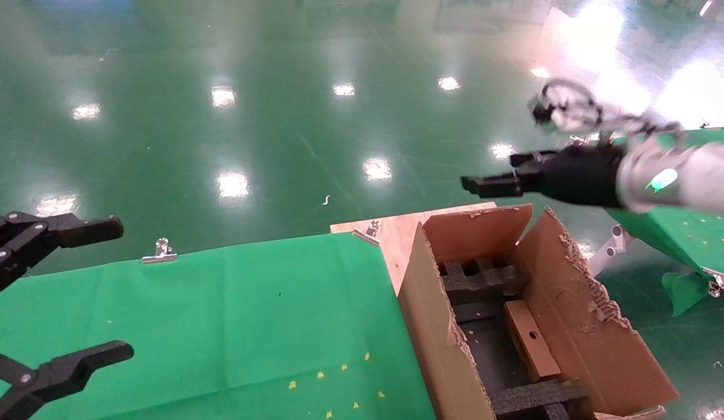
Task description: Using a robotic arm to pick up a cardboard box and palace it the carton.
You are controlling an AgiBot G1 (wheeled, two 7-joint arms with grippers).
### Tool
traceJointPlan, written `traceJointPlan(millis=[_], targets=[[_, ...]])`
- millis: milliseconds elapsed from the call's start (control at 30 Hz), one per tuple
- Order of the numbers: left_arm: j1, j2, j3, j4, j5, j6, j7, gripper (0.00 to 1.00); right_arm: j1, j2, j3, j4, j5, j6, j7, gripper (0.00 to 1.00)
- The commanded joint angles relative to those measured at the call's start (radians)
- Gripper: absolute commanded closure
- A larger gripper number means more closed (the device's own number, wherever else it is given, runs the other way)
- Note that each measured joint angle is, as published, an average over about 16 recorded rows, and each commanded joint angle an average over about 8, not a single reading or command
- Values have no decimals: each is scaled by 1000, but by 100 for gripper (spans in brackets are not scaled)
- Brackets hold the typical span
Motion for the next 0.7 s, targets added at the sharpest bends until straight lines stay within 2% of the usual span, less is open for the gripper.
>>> traceJointPlan(millis=[33,167,433,700], targets=[[0,0,0,0,0,0,0,0,42,11,26,3,128,-67,-92,0],[0,0,0,0,0,0,0,0,58,17,38,3,179,-98,-103,0],[0,0,0,0,0,0,0,0,23,5,34,-2,119,-93,-80,0],[0,0,0,0,0,0,0,0,-75,-24,174,-12,188,-175,-202,0]])
